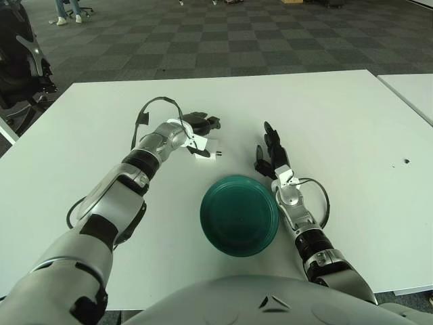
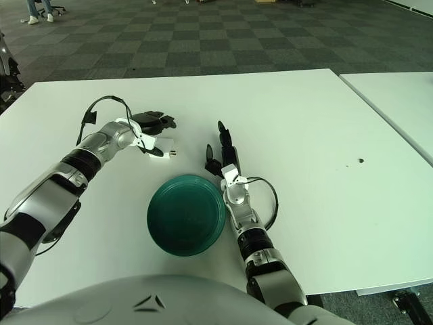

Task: Put the charger into the plate.

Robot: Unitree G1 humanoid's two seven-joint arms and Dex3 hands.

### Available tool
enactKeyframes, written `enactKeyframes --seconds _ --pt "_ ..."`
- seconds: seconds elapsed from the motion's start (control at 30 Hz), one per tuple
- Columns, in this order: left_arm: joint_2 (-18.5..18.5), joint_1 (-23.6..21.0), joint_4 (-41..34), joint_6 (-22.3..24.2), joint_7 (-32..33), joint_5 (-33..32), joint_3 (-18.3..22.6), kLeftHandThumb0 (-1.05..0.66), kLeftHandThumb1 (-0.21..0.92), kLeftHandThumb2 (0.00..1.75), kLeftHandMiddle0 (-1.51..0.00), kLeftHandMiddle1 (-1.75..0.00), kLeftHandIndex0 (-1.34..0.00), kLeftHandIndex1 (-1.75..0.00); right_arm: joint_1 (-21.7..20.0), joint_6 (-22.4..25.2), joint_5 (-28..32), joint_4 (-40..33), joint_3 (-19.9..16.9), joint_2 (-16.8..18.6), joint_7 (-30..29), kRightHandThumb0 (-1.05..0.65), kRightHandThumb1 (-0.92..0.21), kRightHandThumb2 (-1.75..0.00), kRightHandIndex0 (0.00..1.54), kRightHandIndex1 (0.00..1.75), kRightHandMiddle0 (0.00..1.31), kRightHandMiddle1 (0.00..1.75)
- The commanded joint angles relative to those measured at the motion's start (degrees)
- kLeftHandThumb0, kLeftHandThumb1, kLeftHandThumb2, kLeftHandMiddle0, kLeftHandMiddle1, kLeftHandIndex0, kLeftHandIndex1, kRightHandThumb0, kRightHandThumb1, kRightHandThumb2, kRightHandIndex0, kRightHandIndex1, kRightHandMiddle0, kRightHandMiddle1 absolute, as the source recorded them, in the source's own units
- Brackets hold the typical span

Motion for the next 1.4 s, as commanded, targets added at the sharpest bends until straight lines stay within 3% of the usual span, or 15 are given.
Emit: enactKeyframes --seconds 0.0,0.43,0.8,0.93,1.0,1.23,1.37 --pt "-0.66 -3.95 2.67 0.88 1.45 0.58 -1.23 -1.05 0.92 0.49 -0.02 0.00 0.00 -0.70 11.92 11.26 -1.21 7.06 2.61 3.30 -0.47 -0.82 -0.92 -0.89 0.13 0.02 0.00 0.18" --pt "-2.19 -5.12 7.68 1.63 3.18 1.17 -3.75 -1.05 0.92 0.54 -0.01 0.00 0.00 -0.72 15.59 15.04 -3.38 0.25 3.93 3.05 -1.10 -0.84 -0.92 -0.91 0.17 0.02 0.00 0.22" --pt "-3.93 -4.52 12.05 1.52 1.81 0.28 -4.86 -1.05 0.92 0.57 -0.02 -0.01 0.00 -0.78 12.35 14.77 -1.82 4.18 2.57 2.18 1.13 -0.83 -0.92 -0.92 0.17 0.01 0.00 0.22" --pt "-4.35 -3.67 14.31 0.42 1.29 0.29 -5.56 -1.05 0.92 0.61 -0.08 -0.03 -0.02 -0.99 10.89 15.18 -0.71 5.14 1.78 2.90 1.83 -0.84 -0.92 -0.92 0.18 0.02 0.00 0.22" --pt "-4.46 -3.60 15.32 -0.52 0.02 -0.03 -5.76 -1.05 0.92 0.62 -0.08 -0.39 -0.07 -1.15 10.35 15.98 -0.03 5.23 1.28 3.57 1.97 -0.84 -0.92 -0.91 0.19 0.02 0.00 0.22" --pt "-5.13 -4.06 17.31 -1.21 -8.74 -1.91 -5.87 -1.05 0.92 0.58 -0.03 -1.52 -0.15 -1.38 11.00 17.16 0.81 4.52 0.57 4.09 1.63 -0.86 -0.92 -0.89 0.19 0.02 0.00 0.21" --pt "-5.18 -2.97 18.23 -0.66 -9.88 -1.35 -7.07 -1.05 0.92 0.53 -0.05 -1.69 -0.16 -1.45 14.22 12.10 0.21 4.77 0.66 0.85 2.73 -0.88 -0.92 -0.88 0.17 0.01 0.00 0.23"
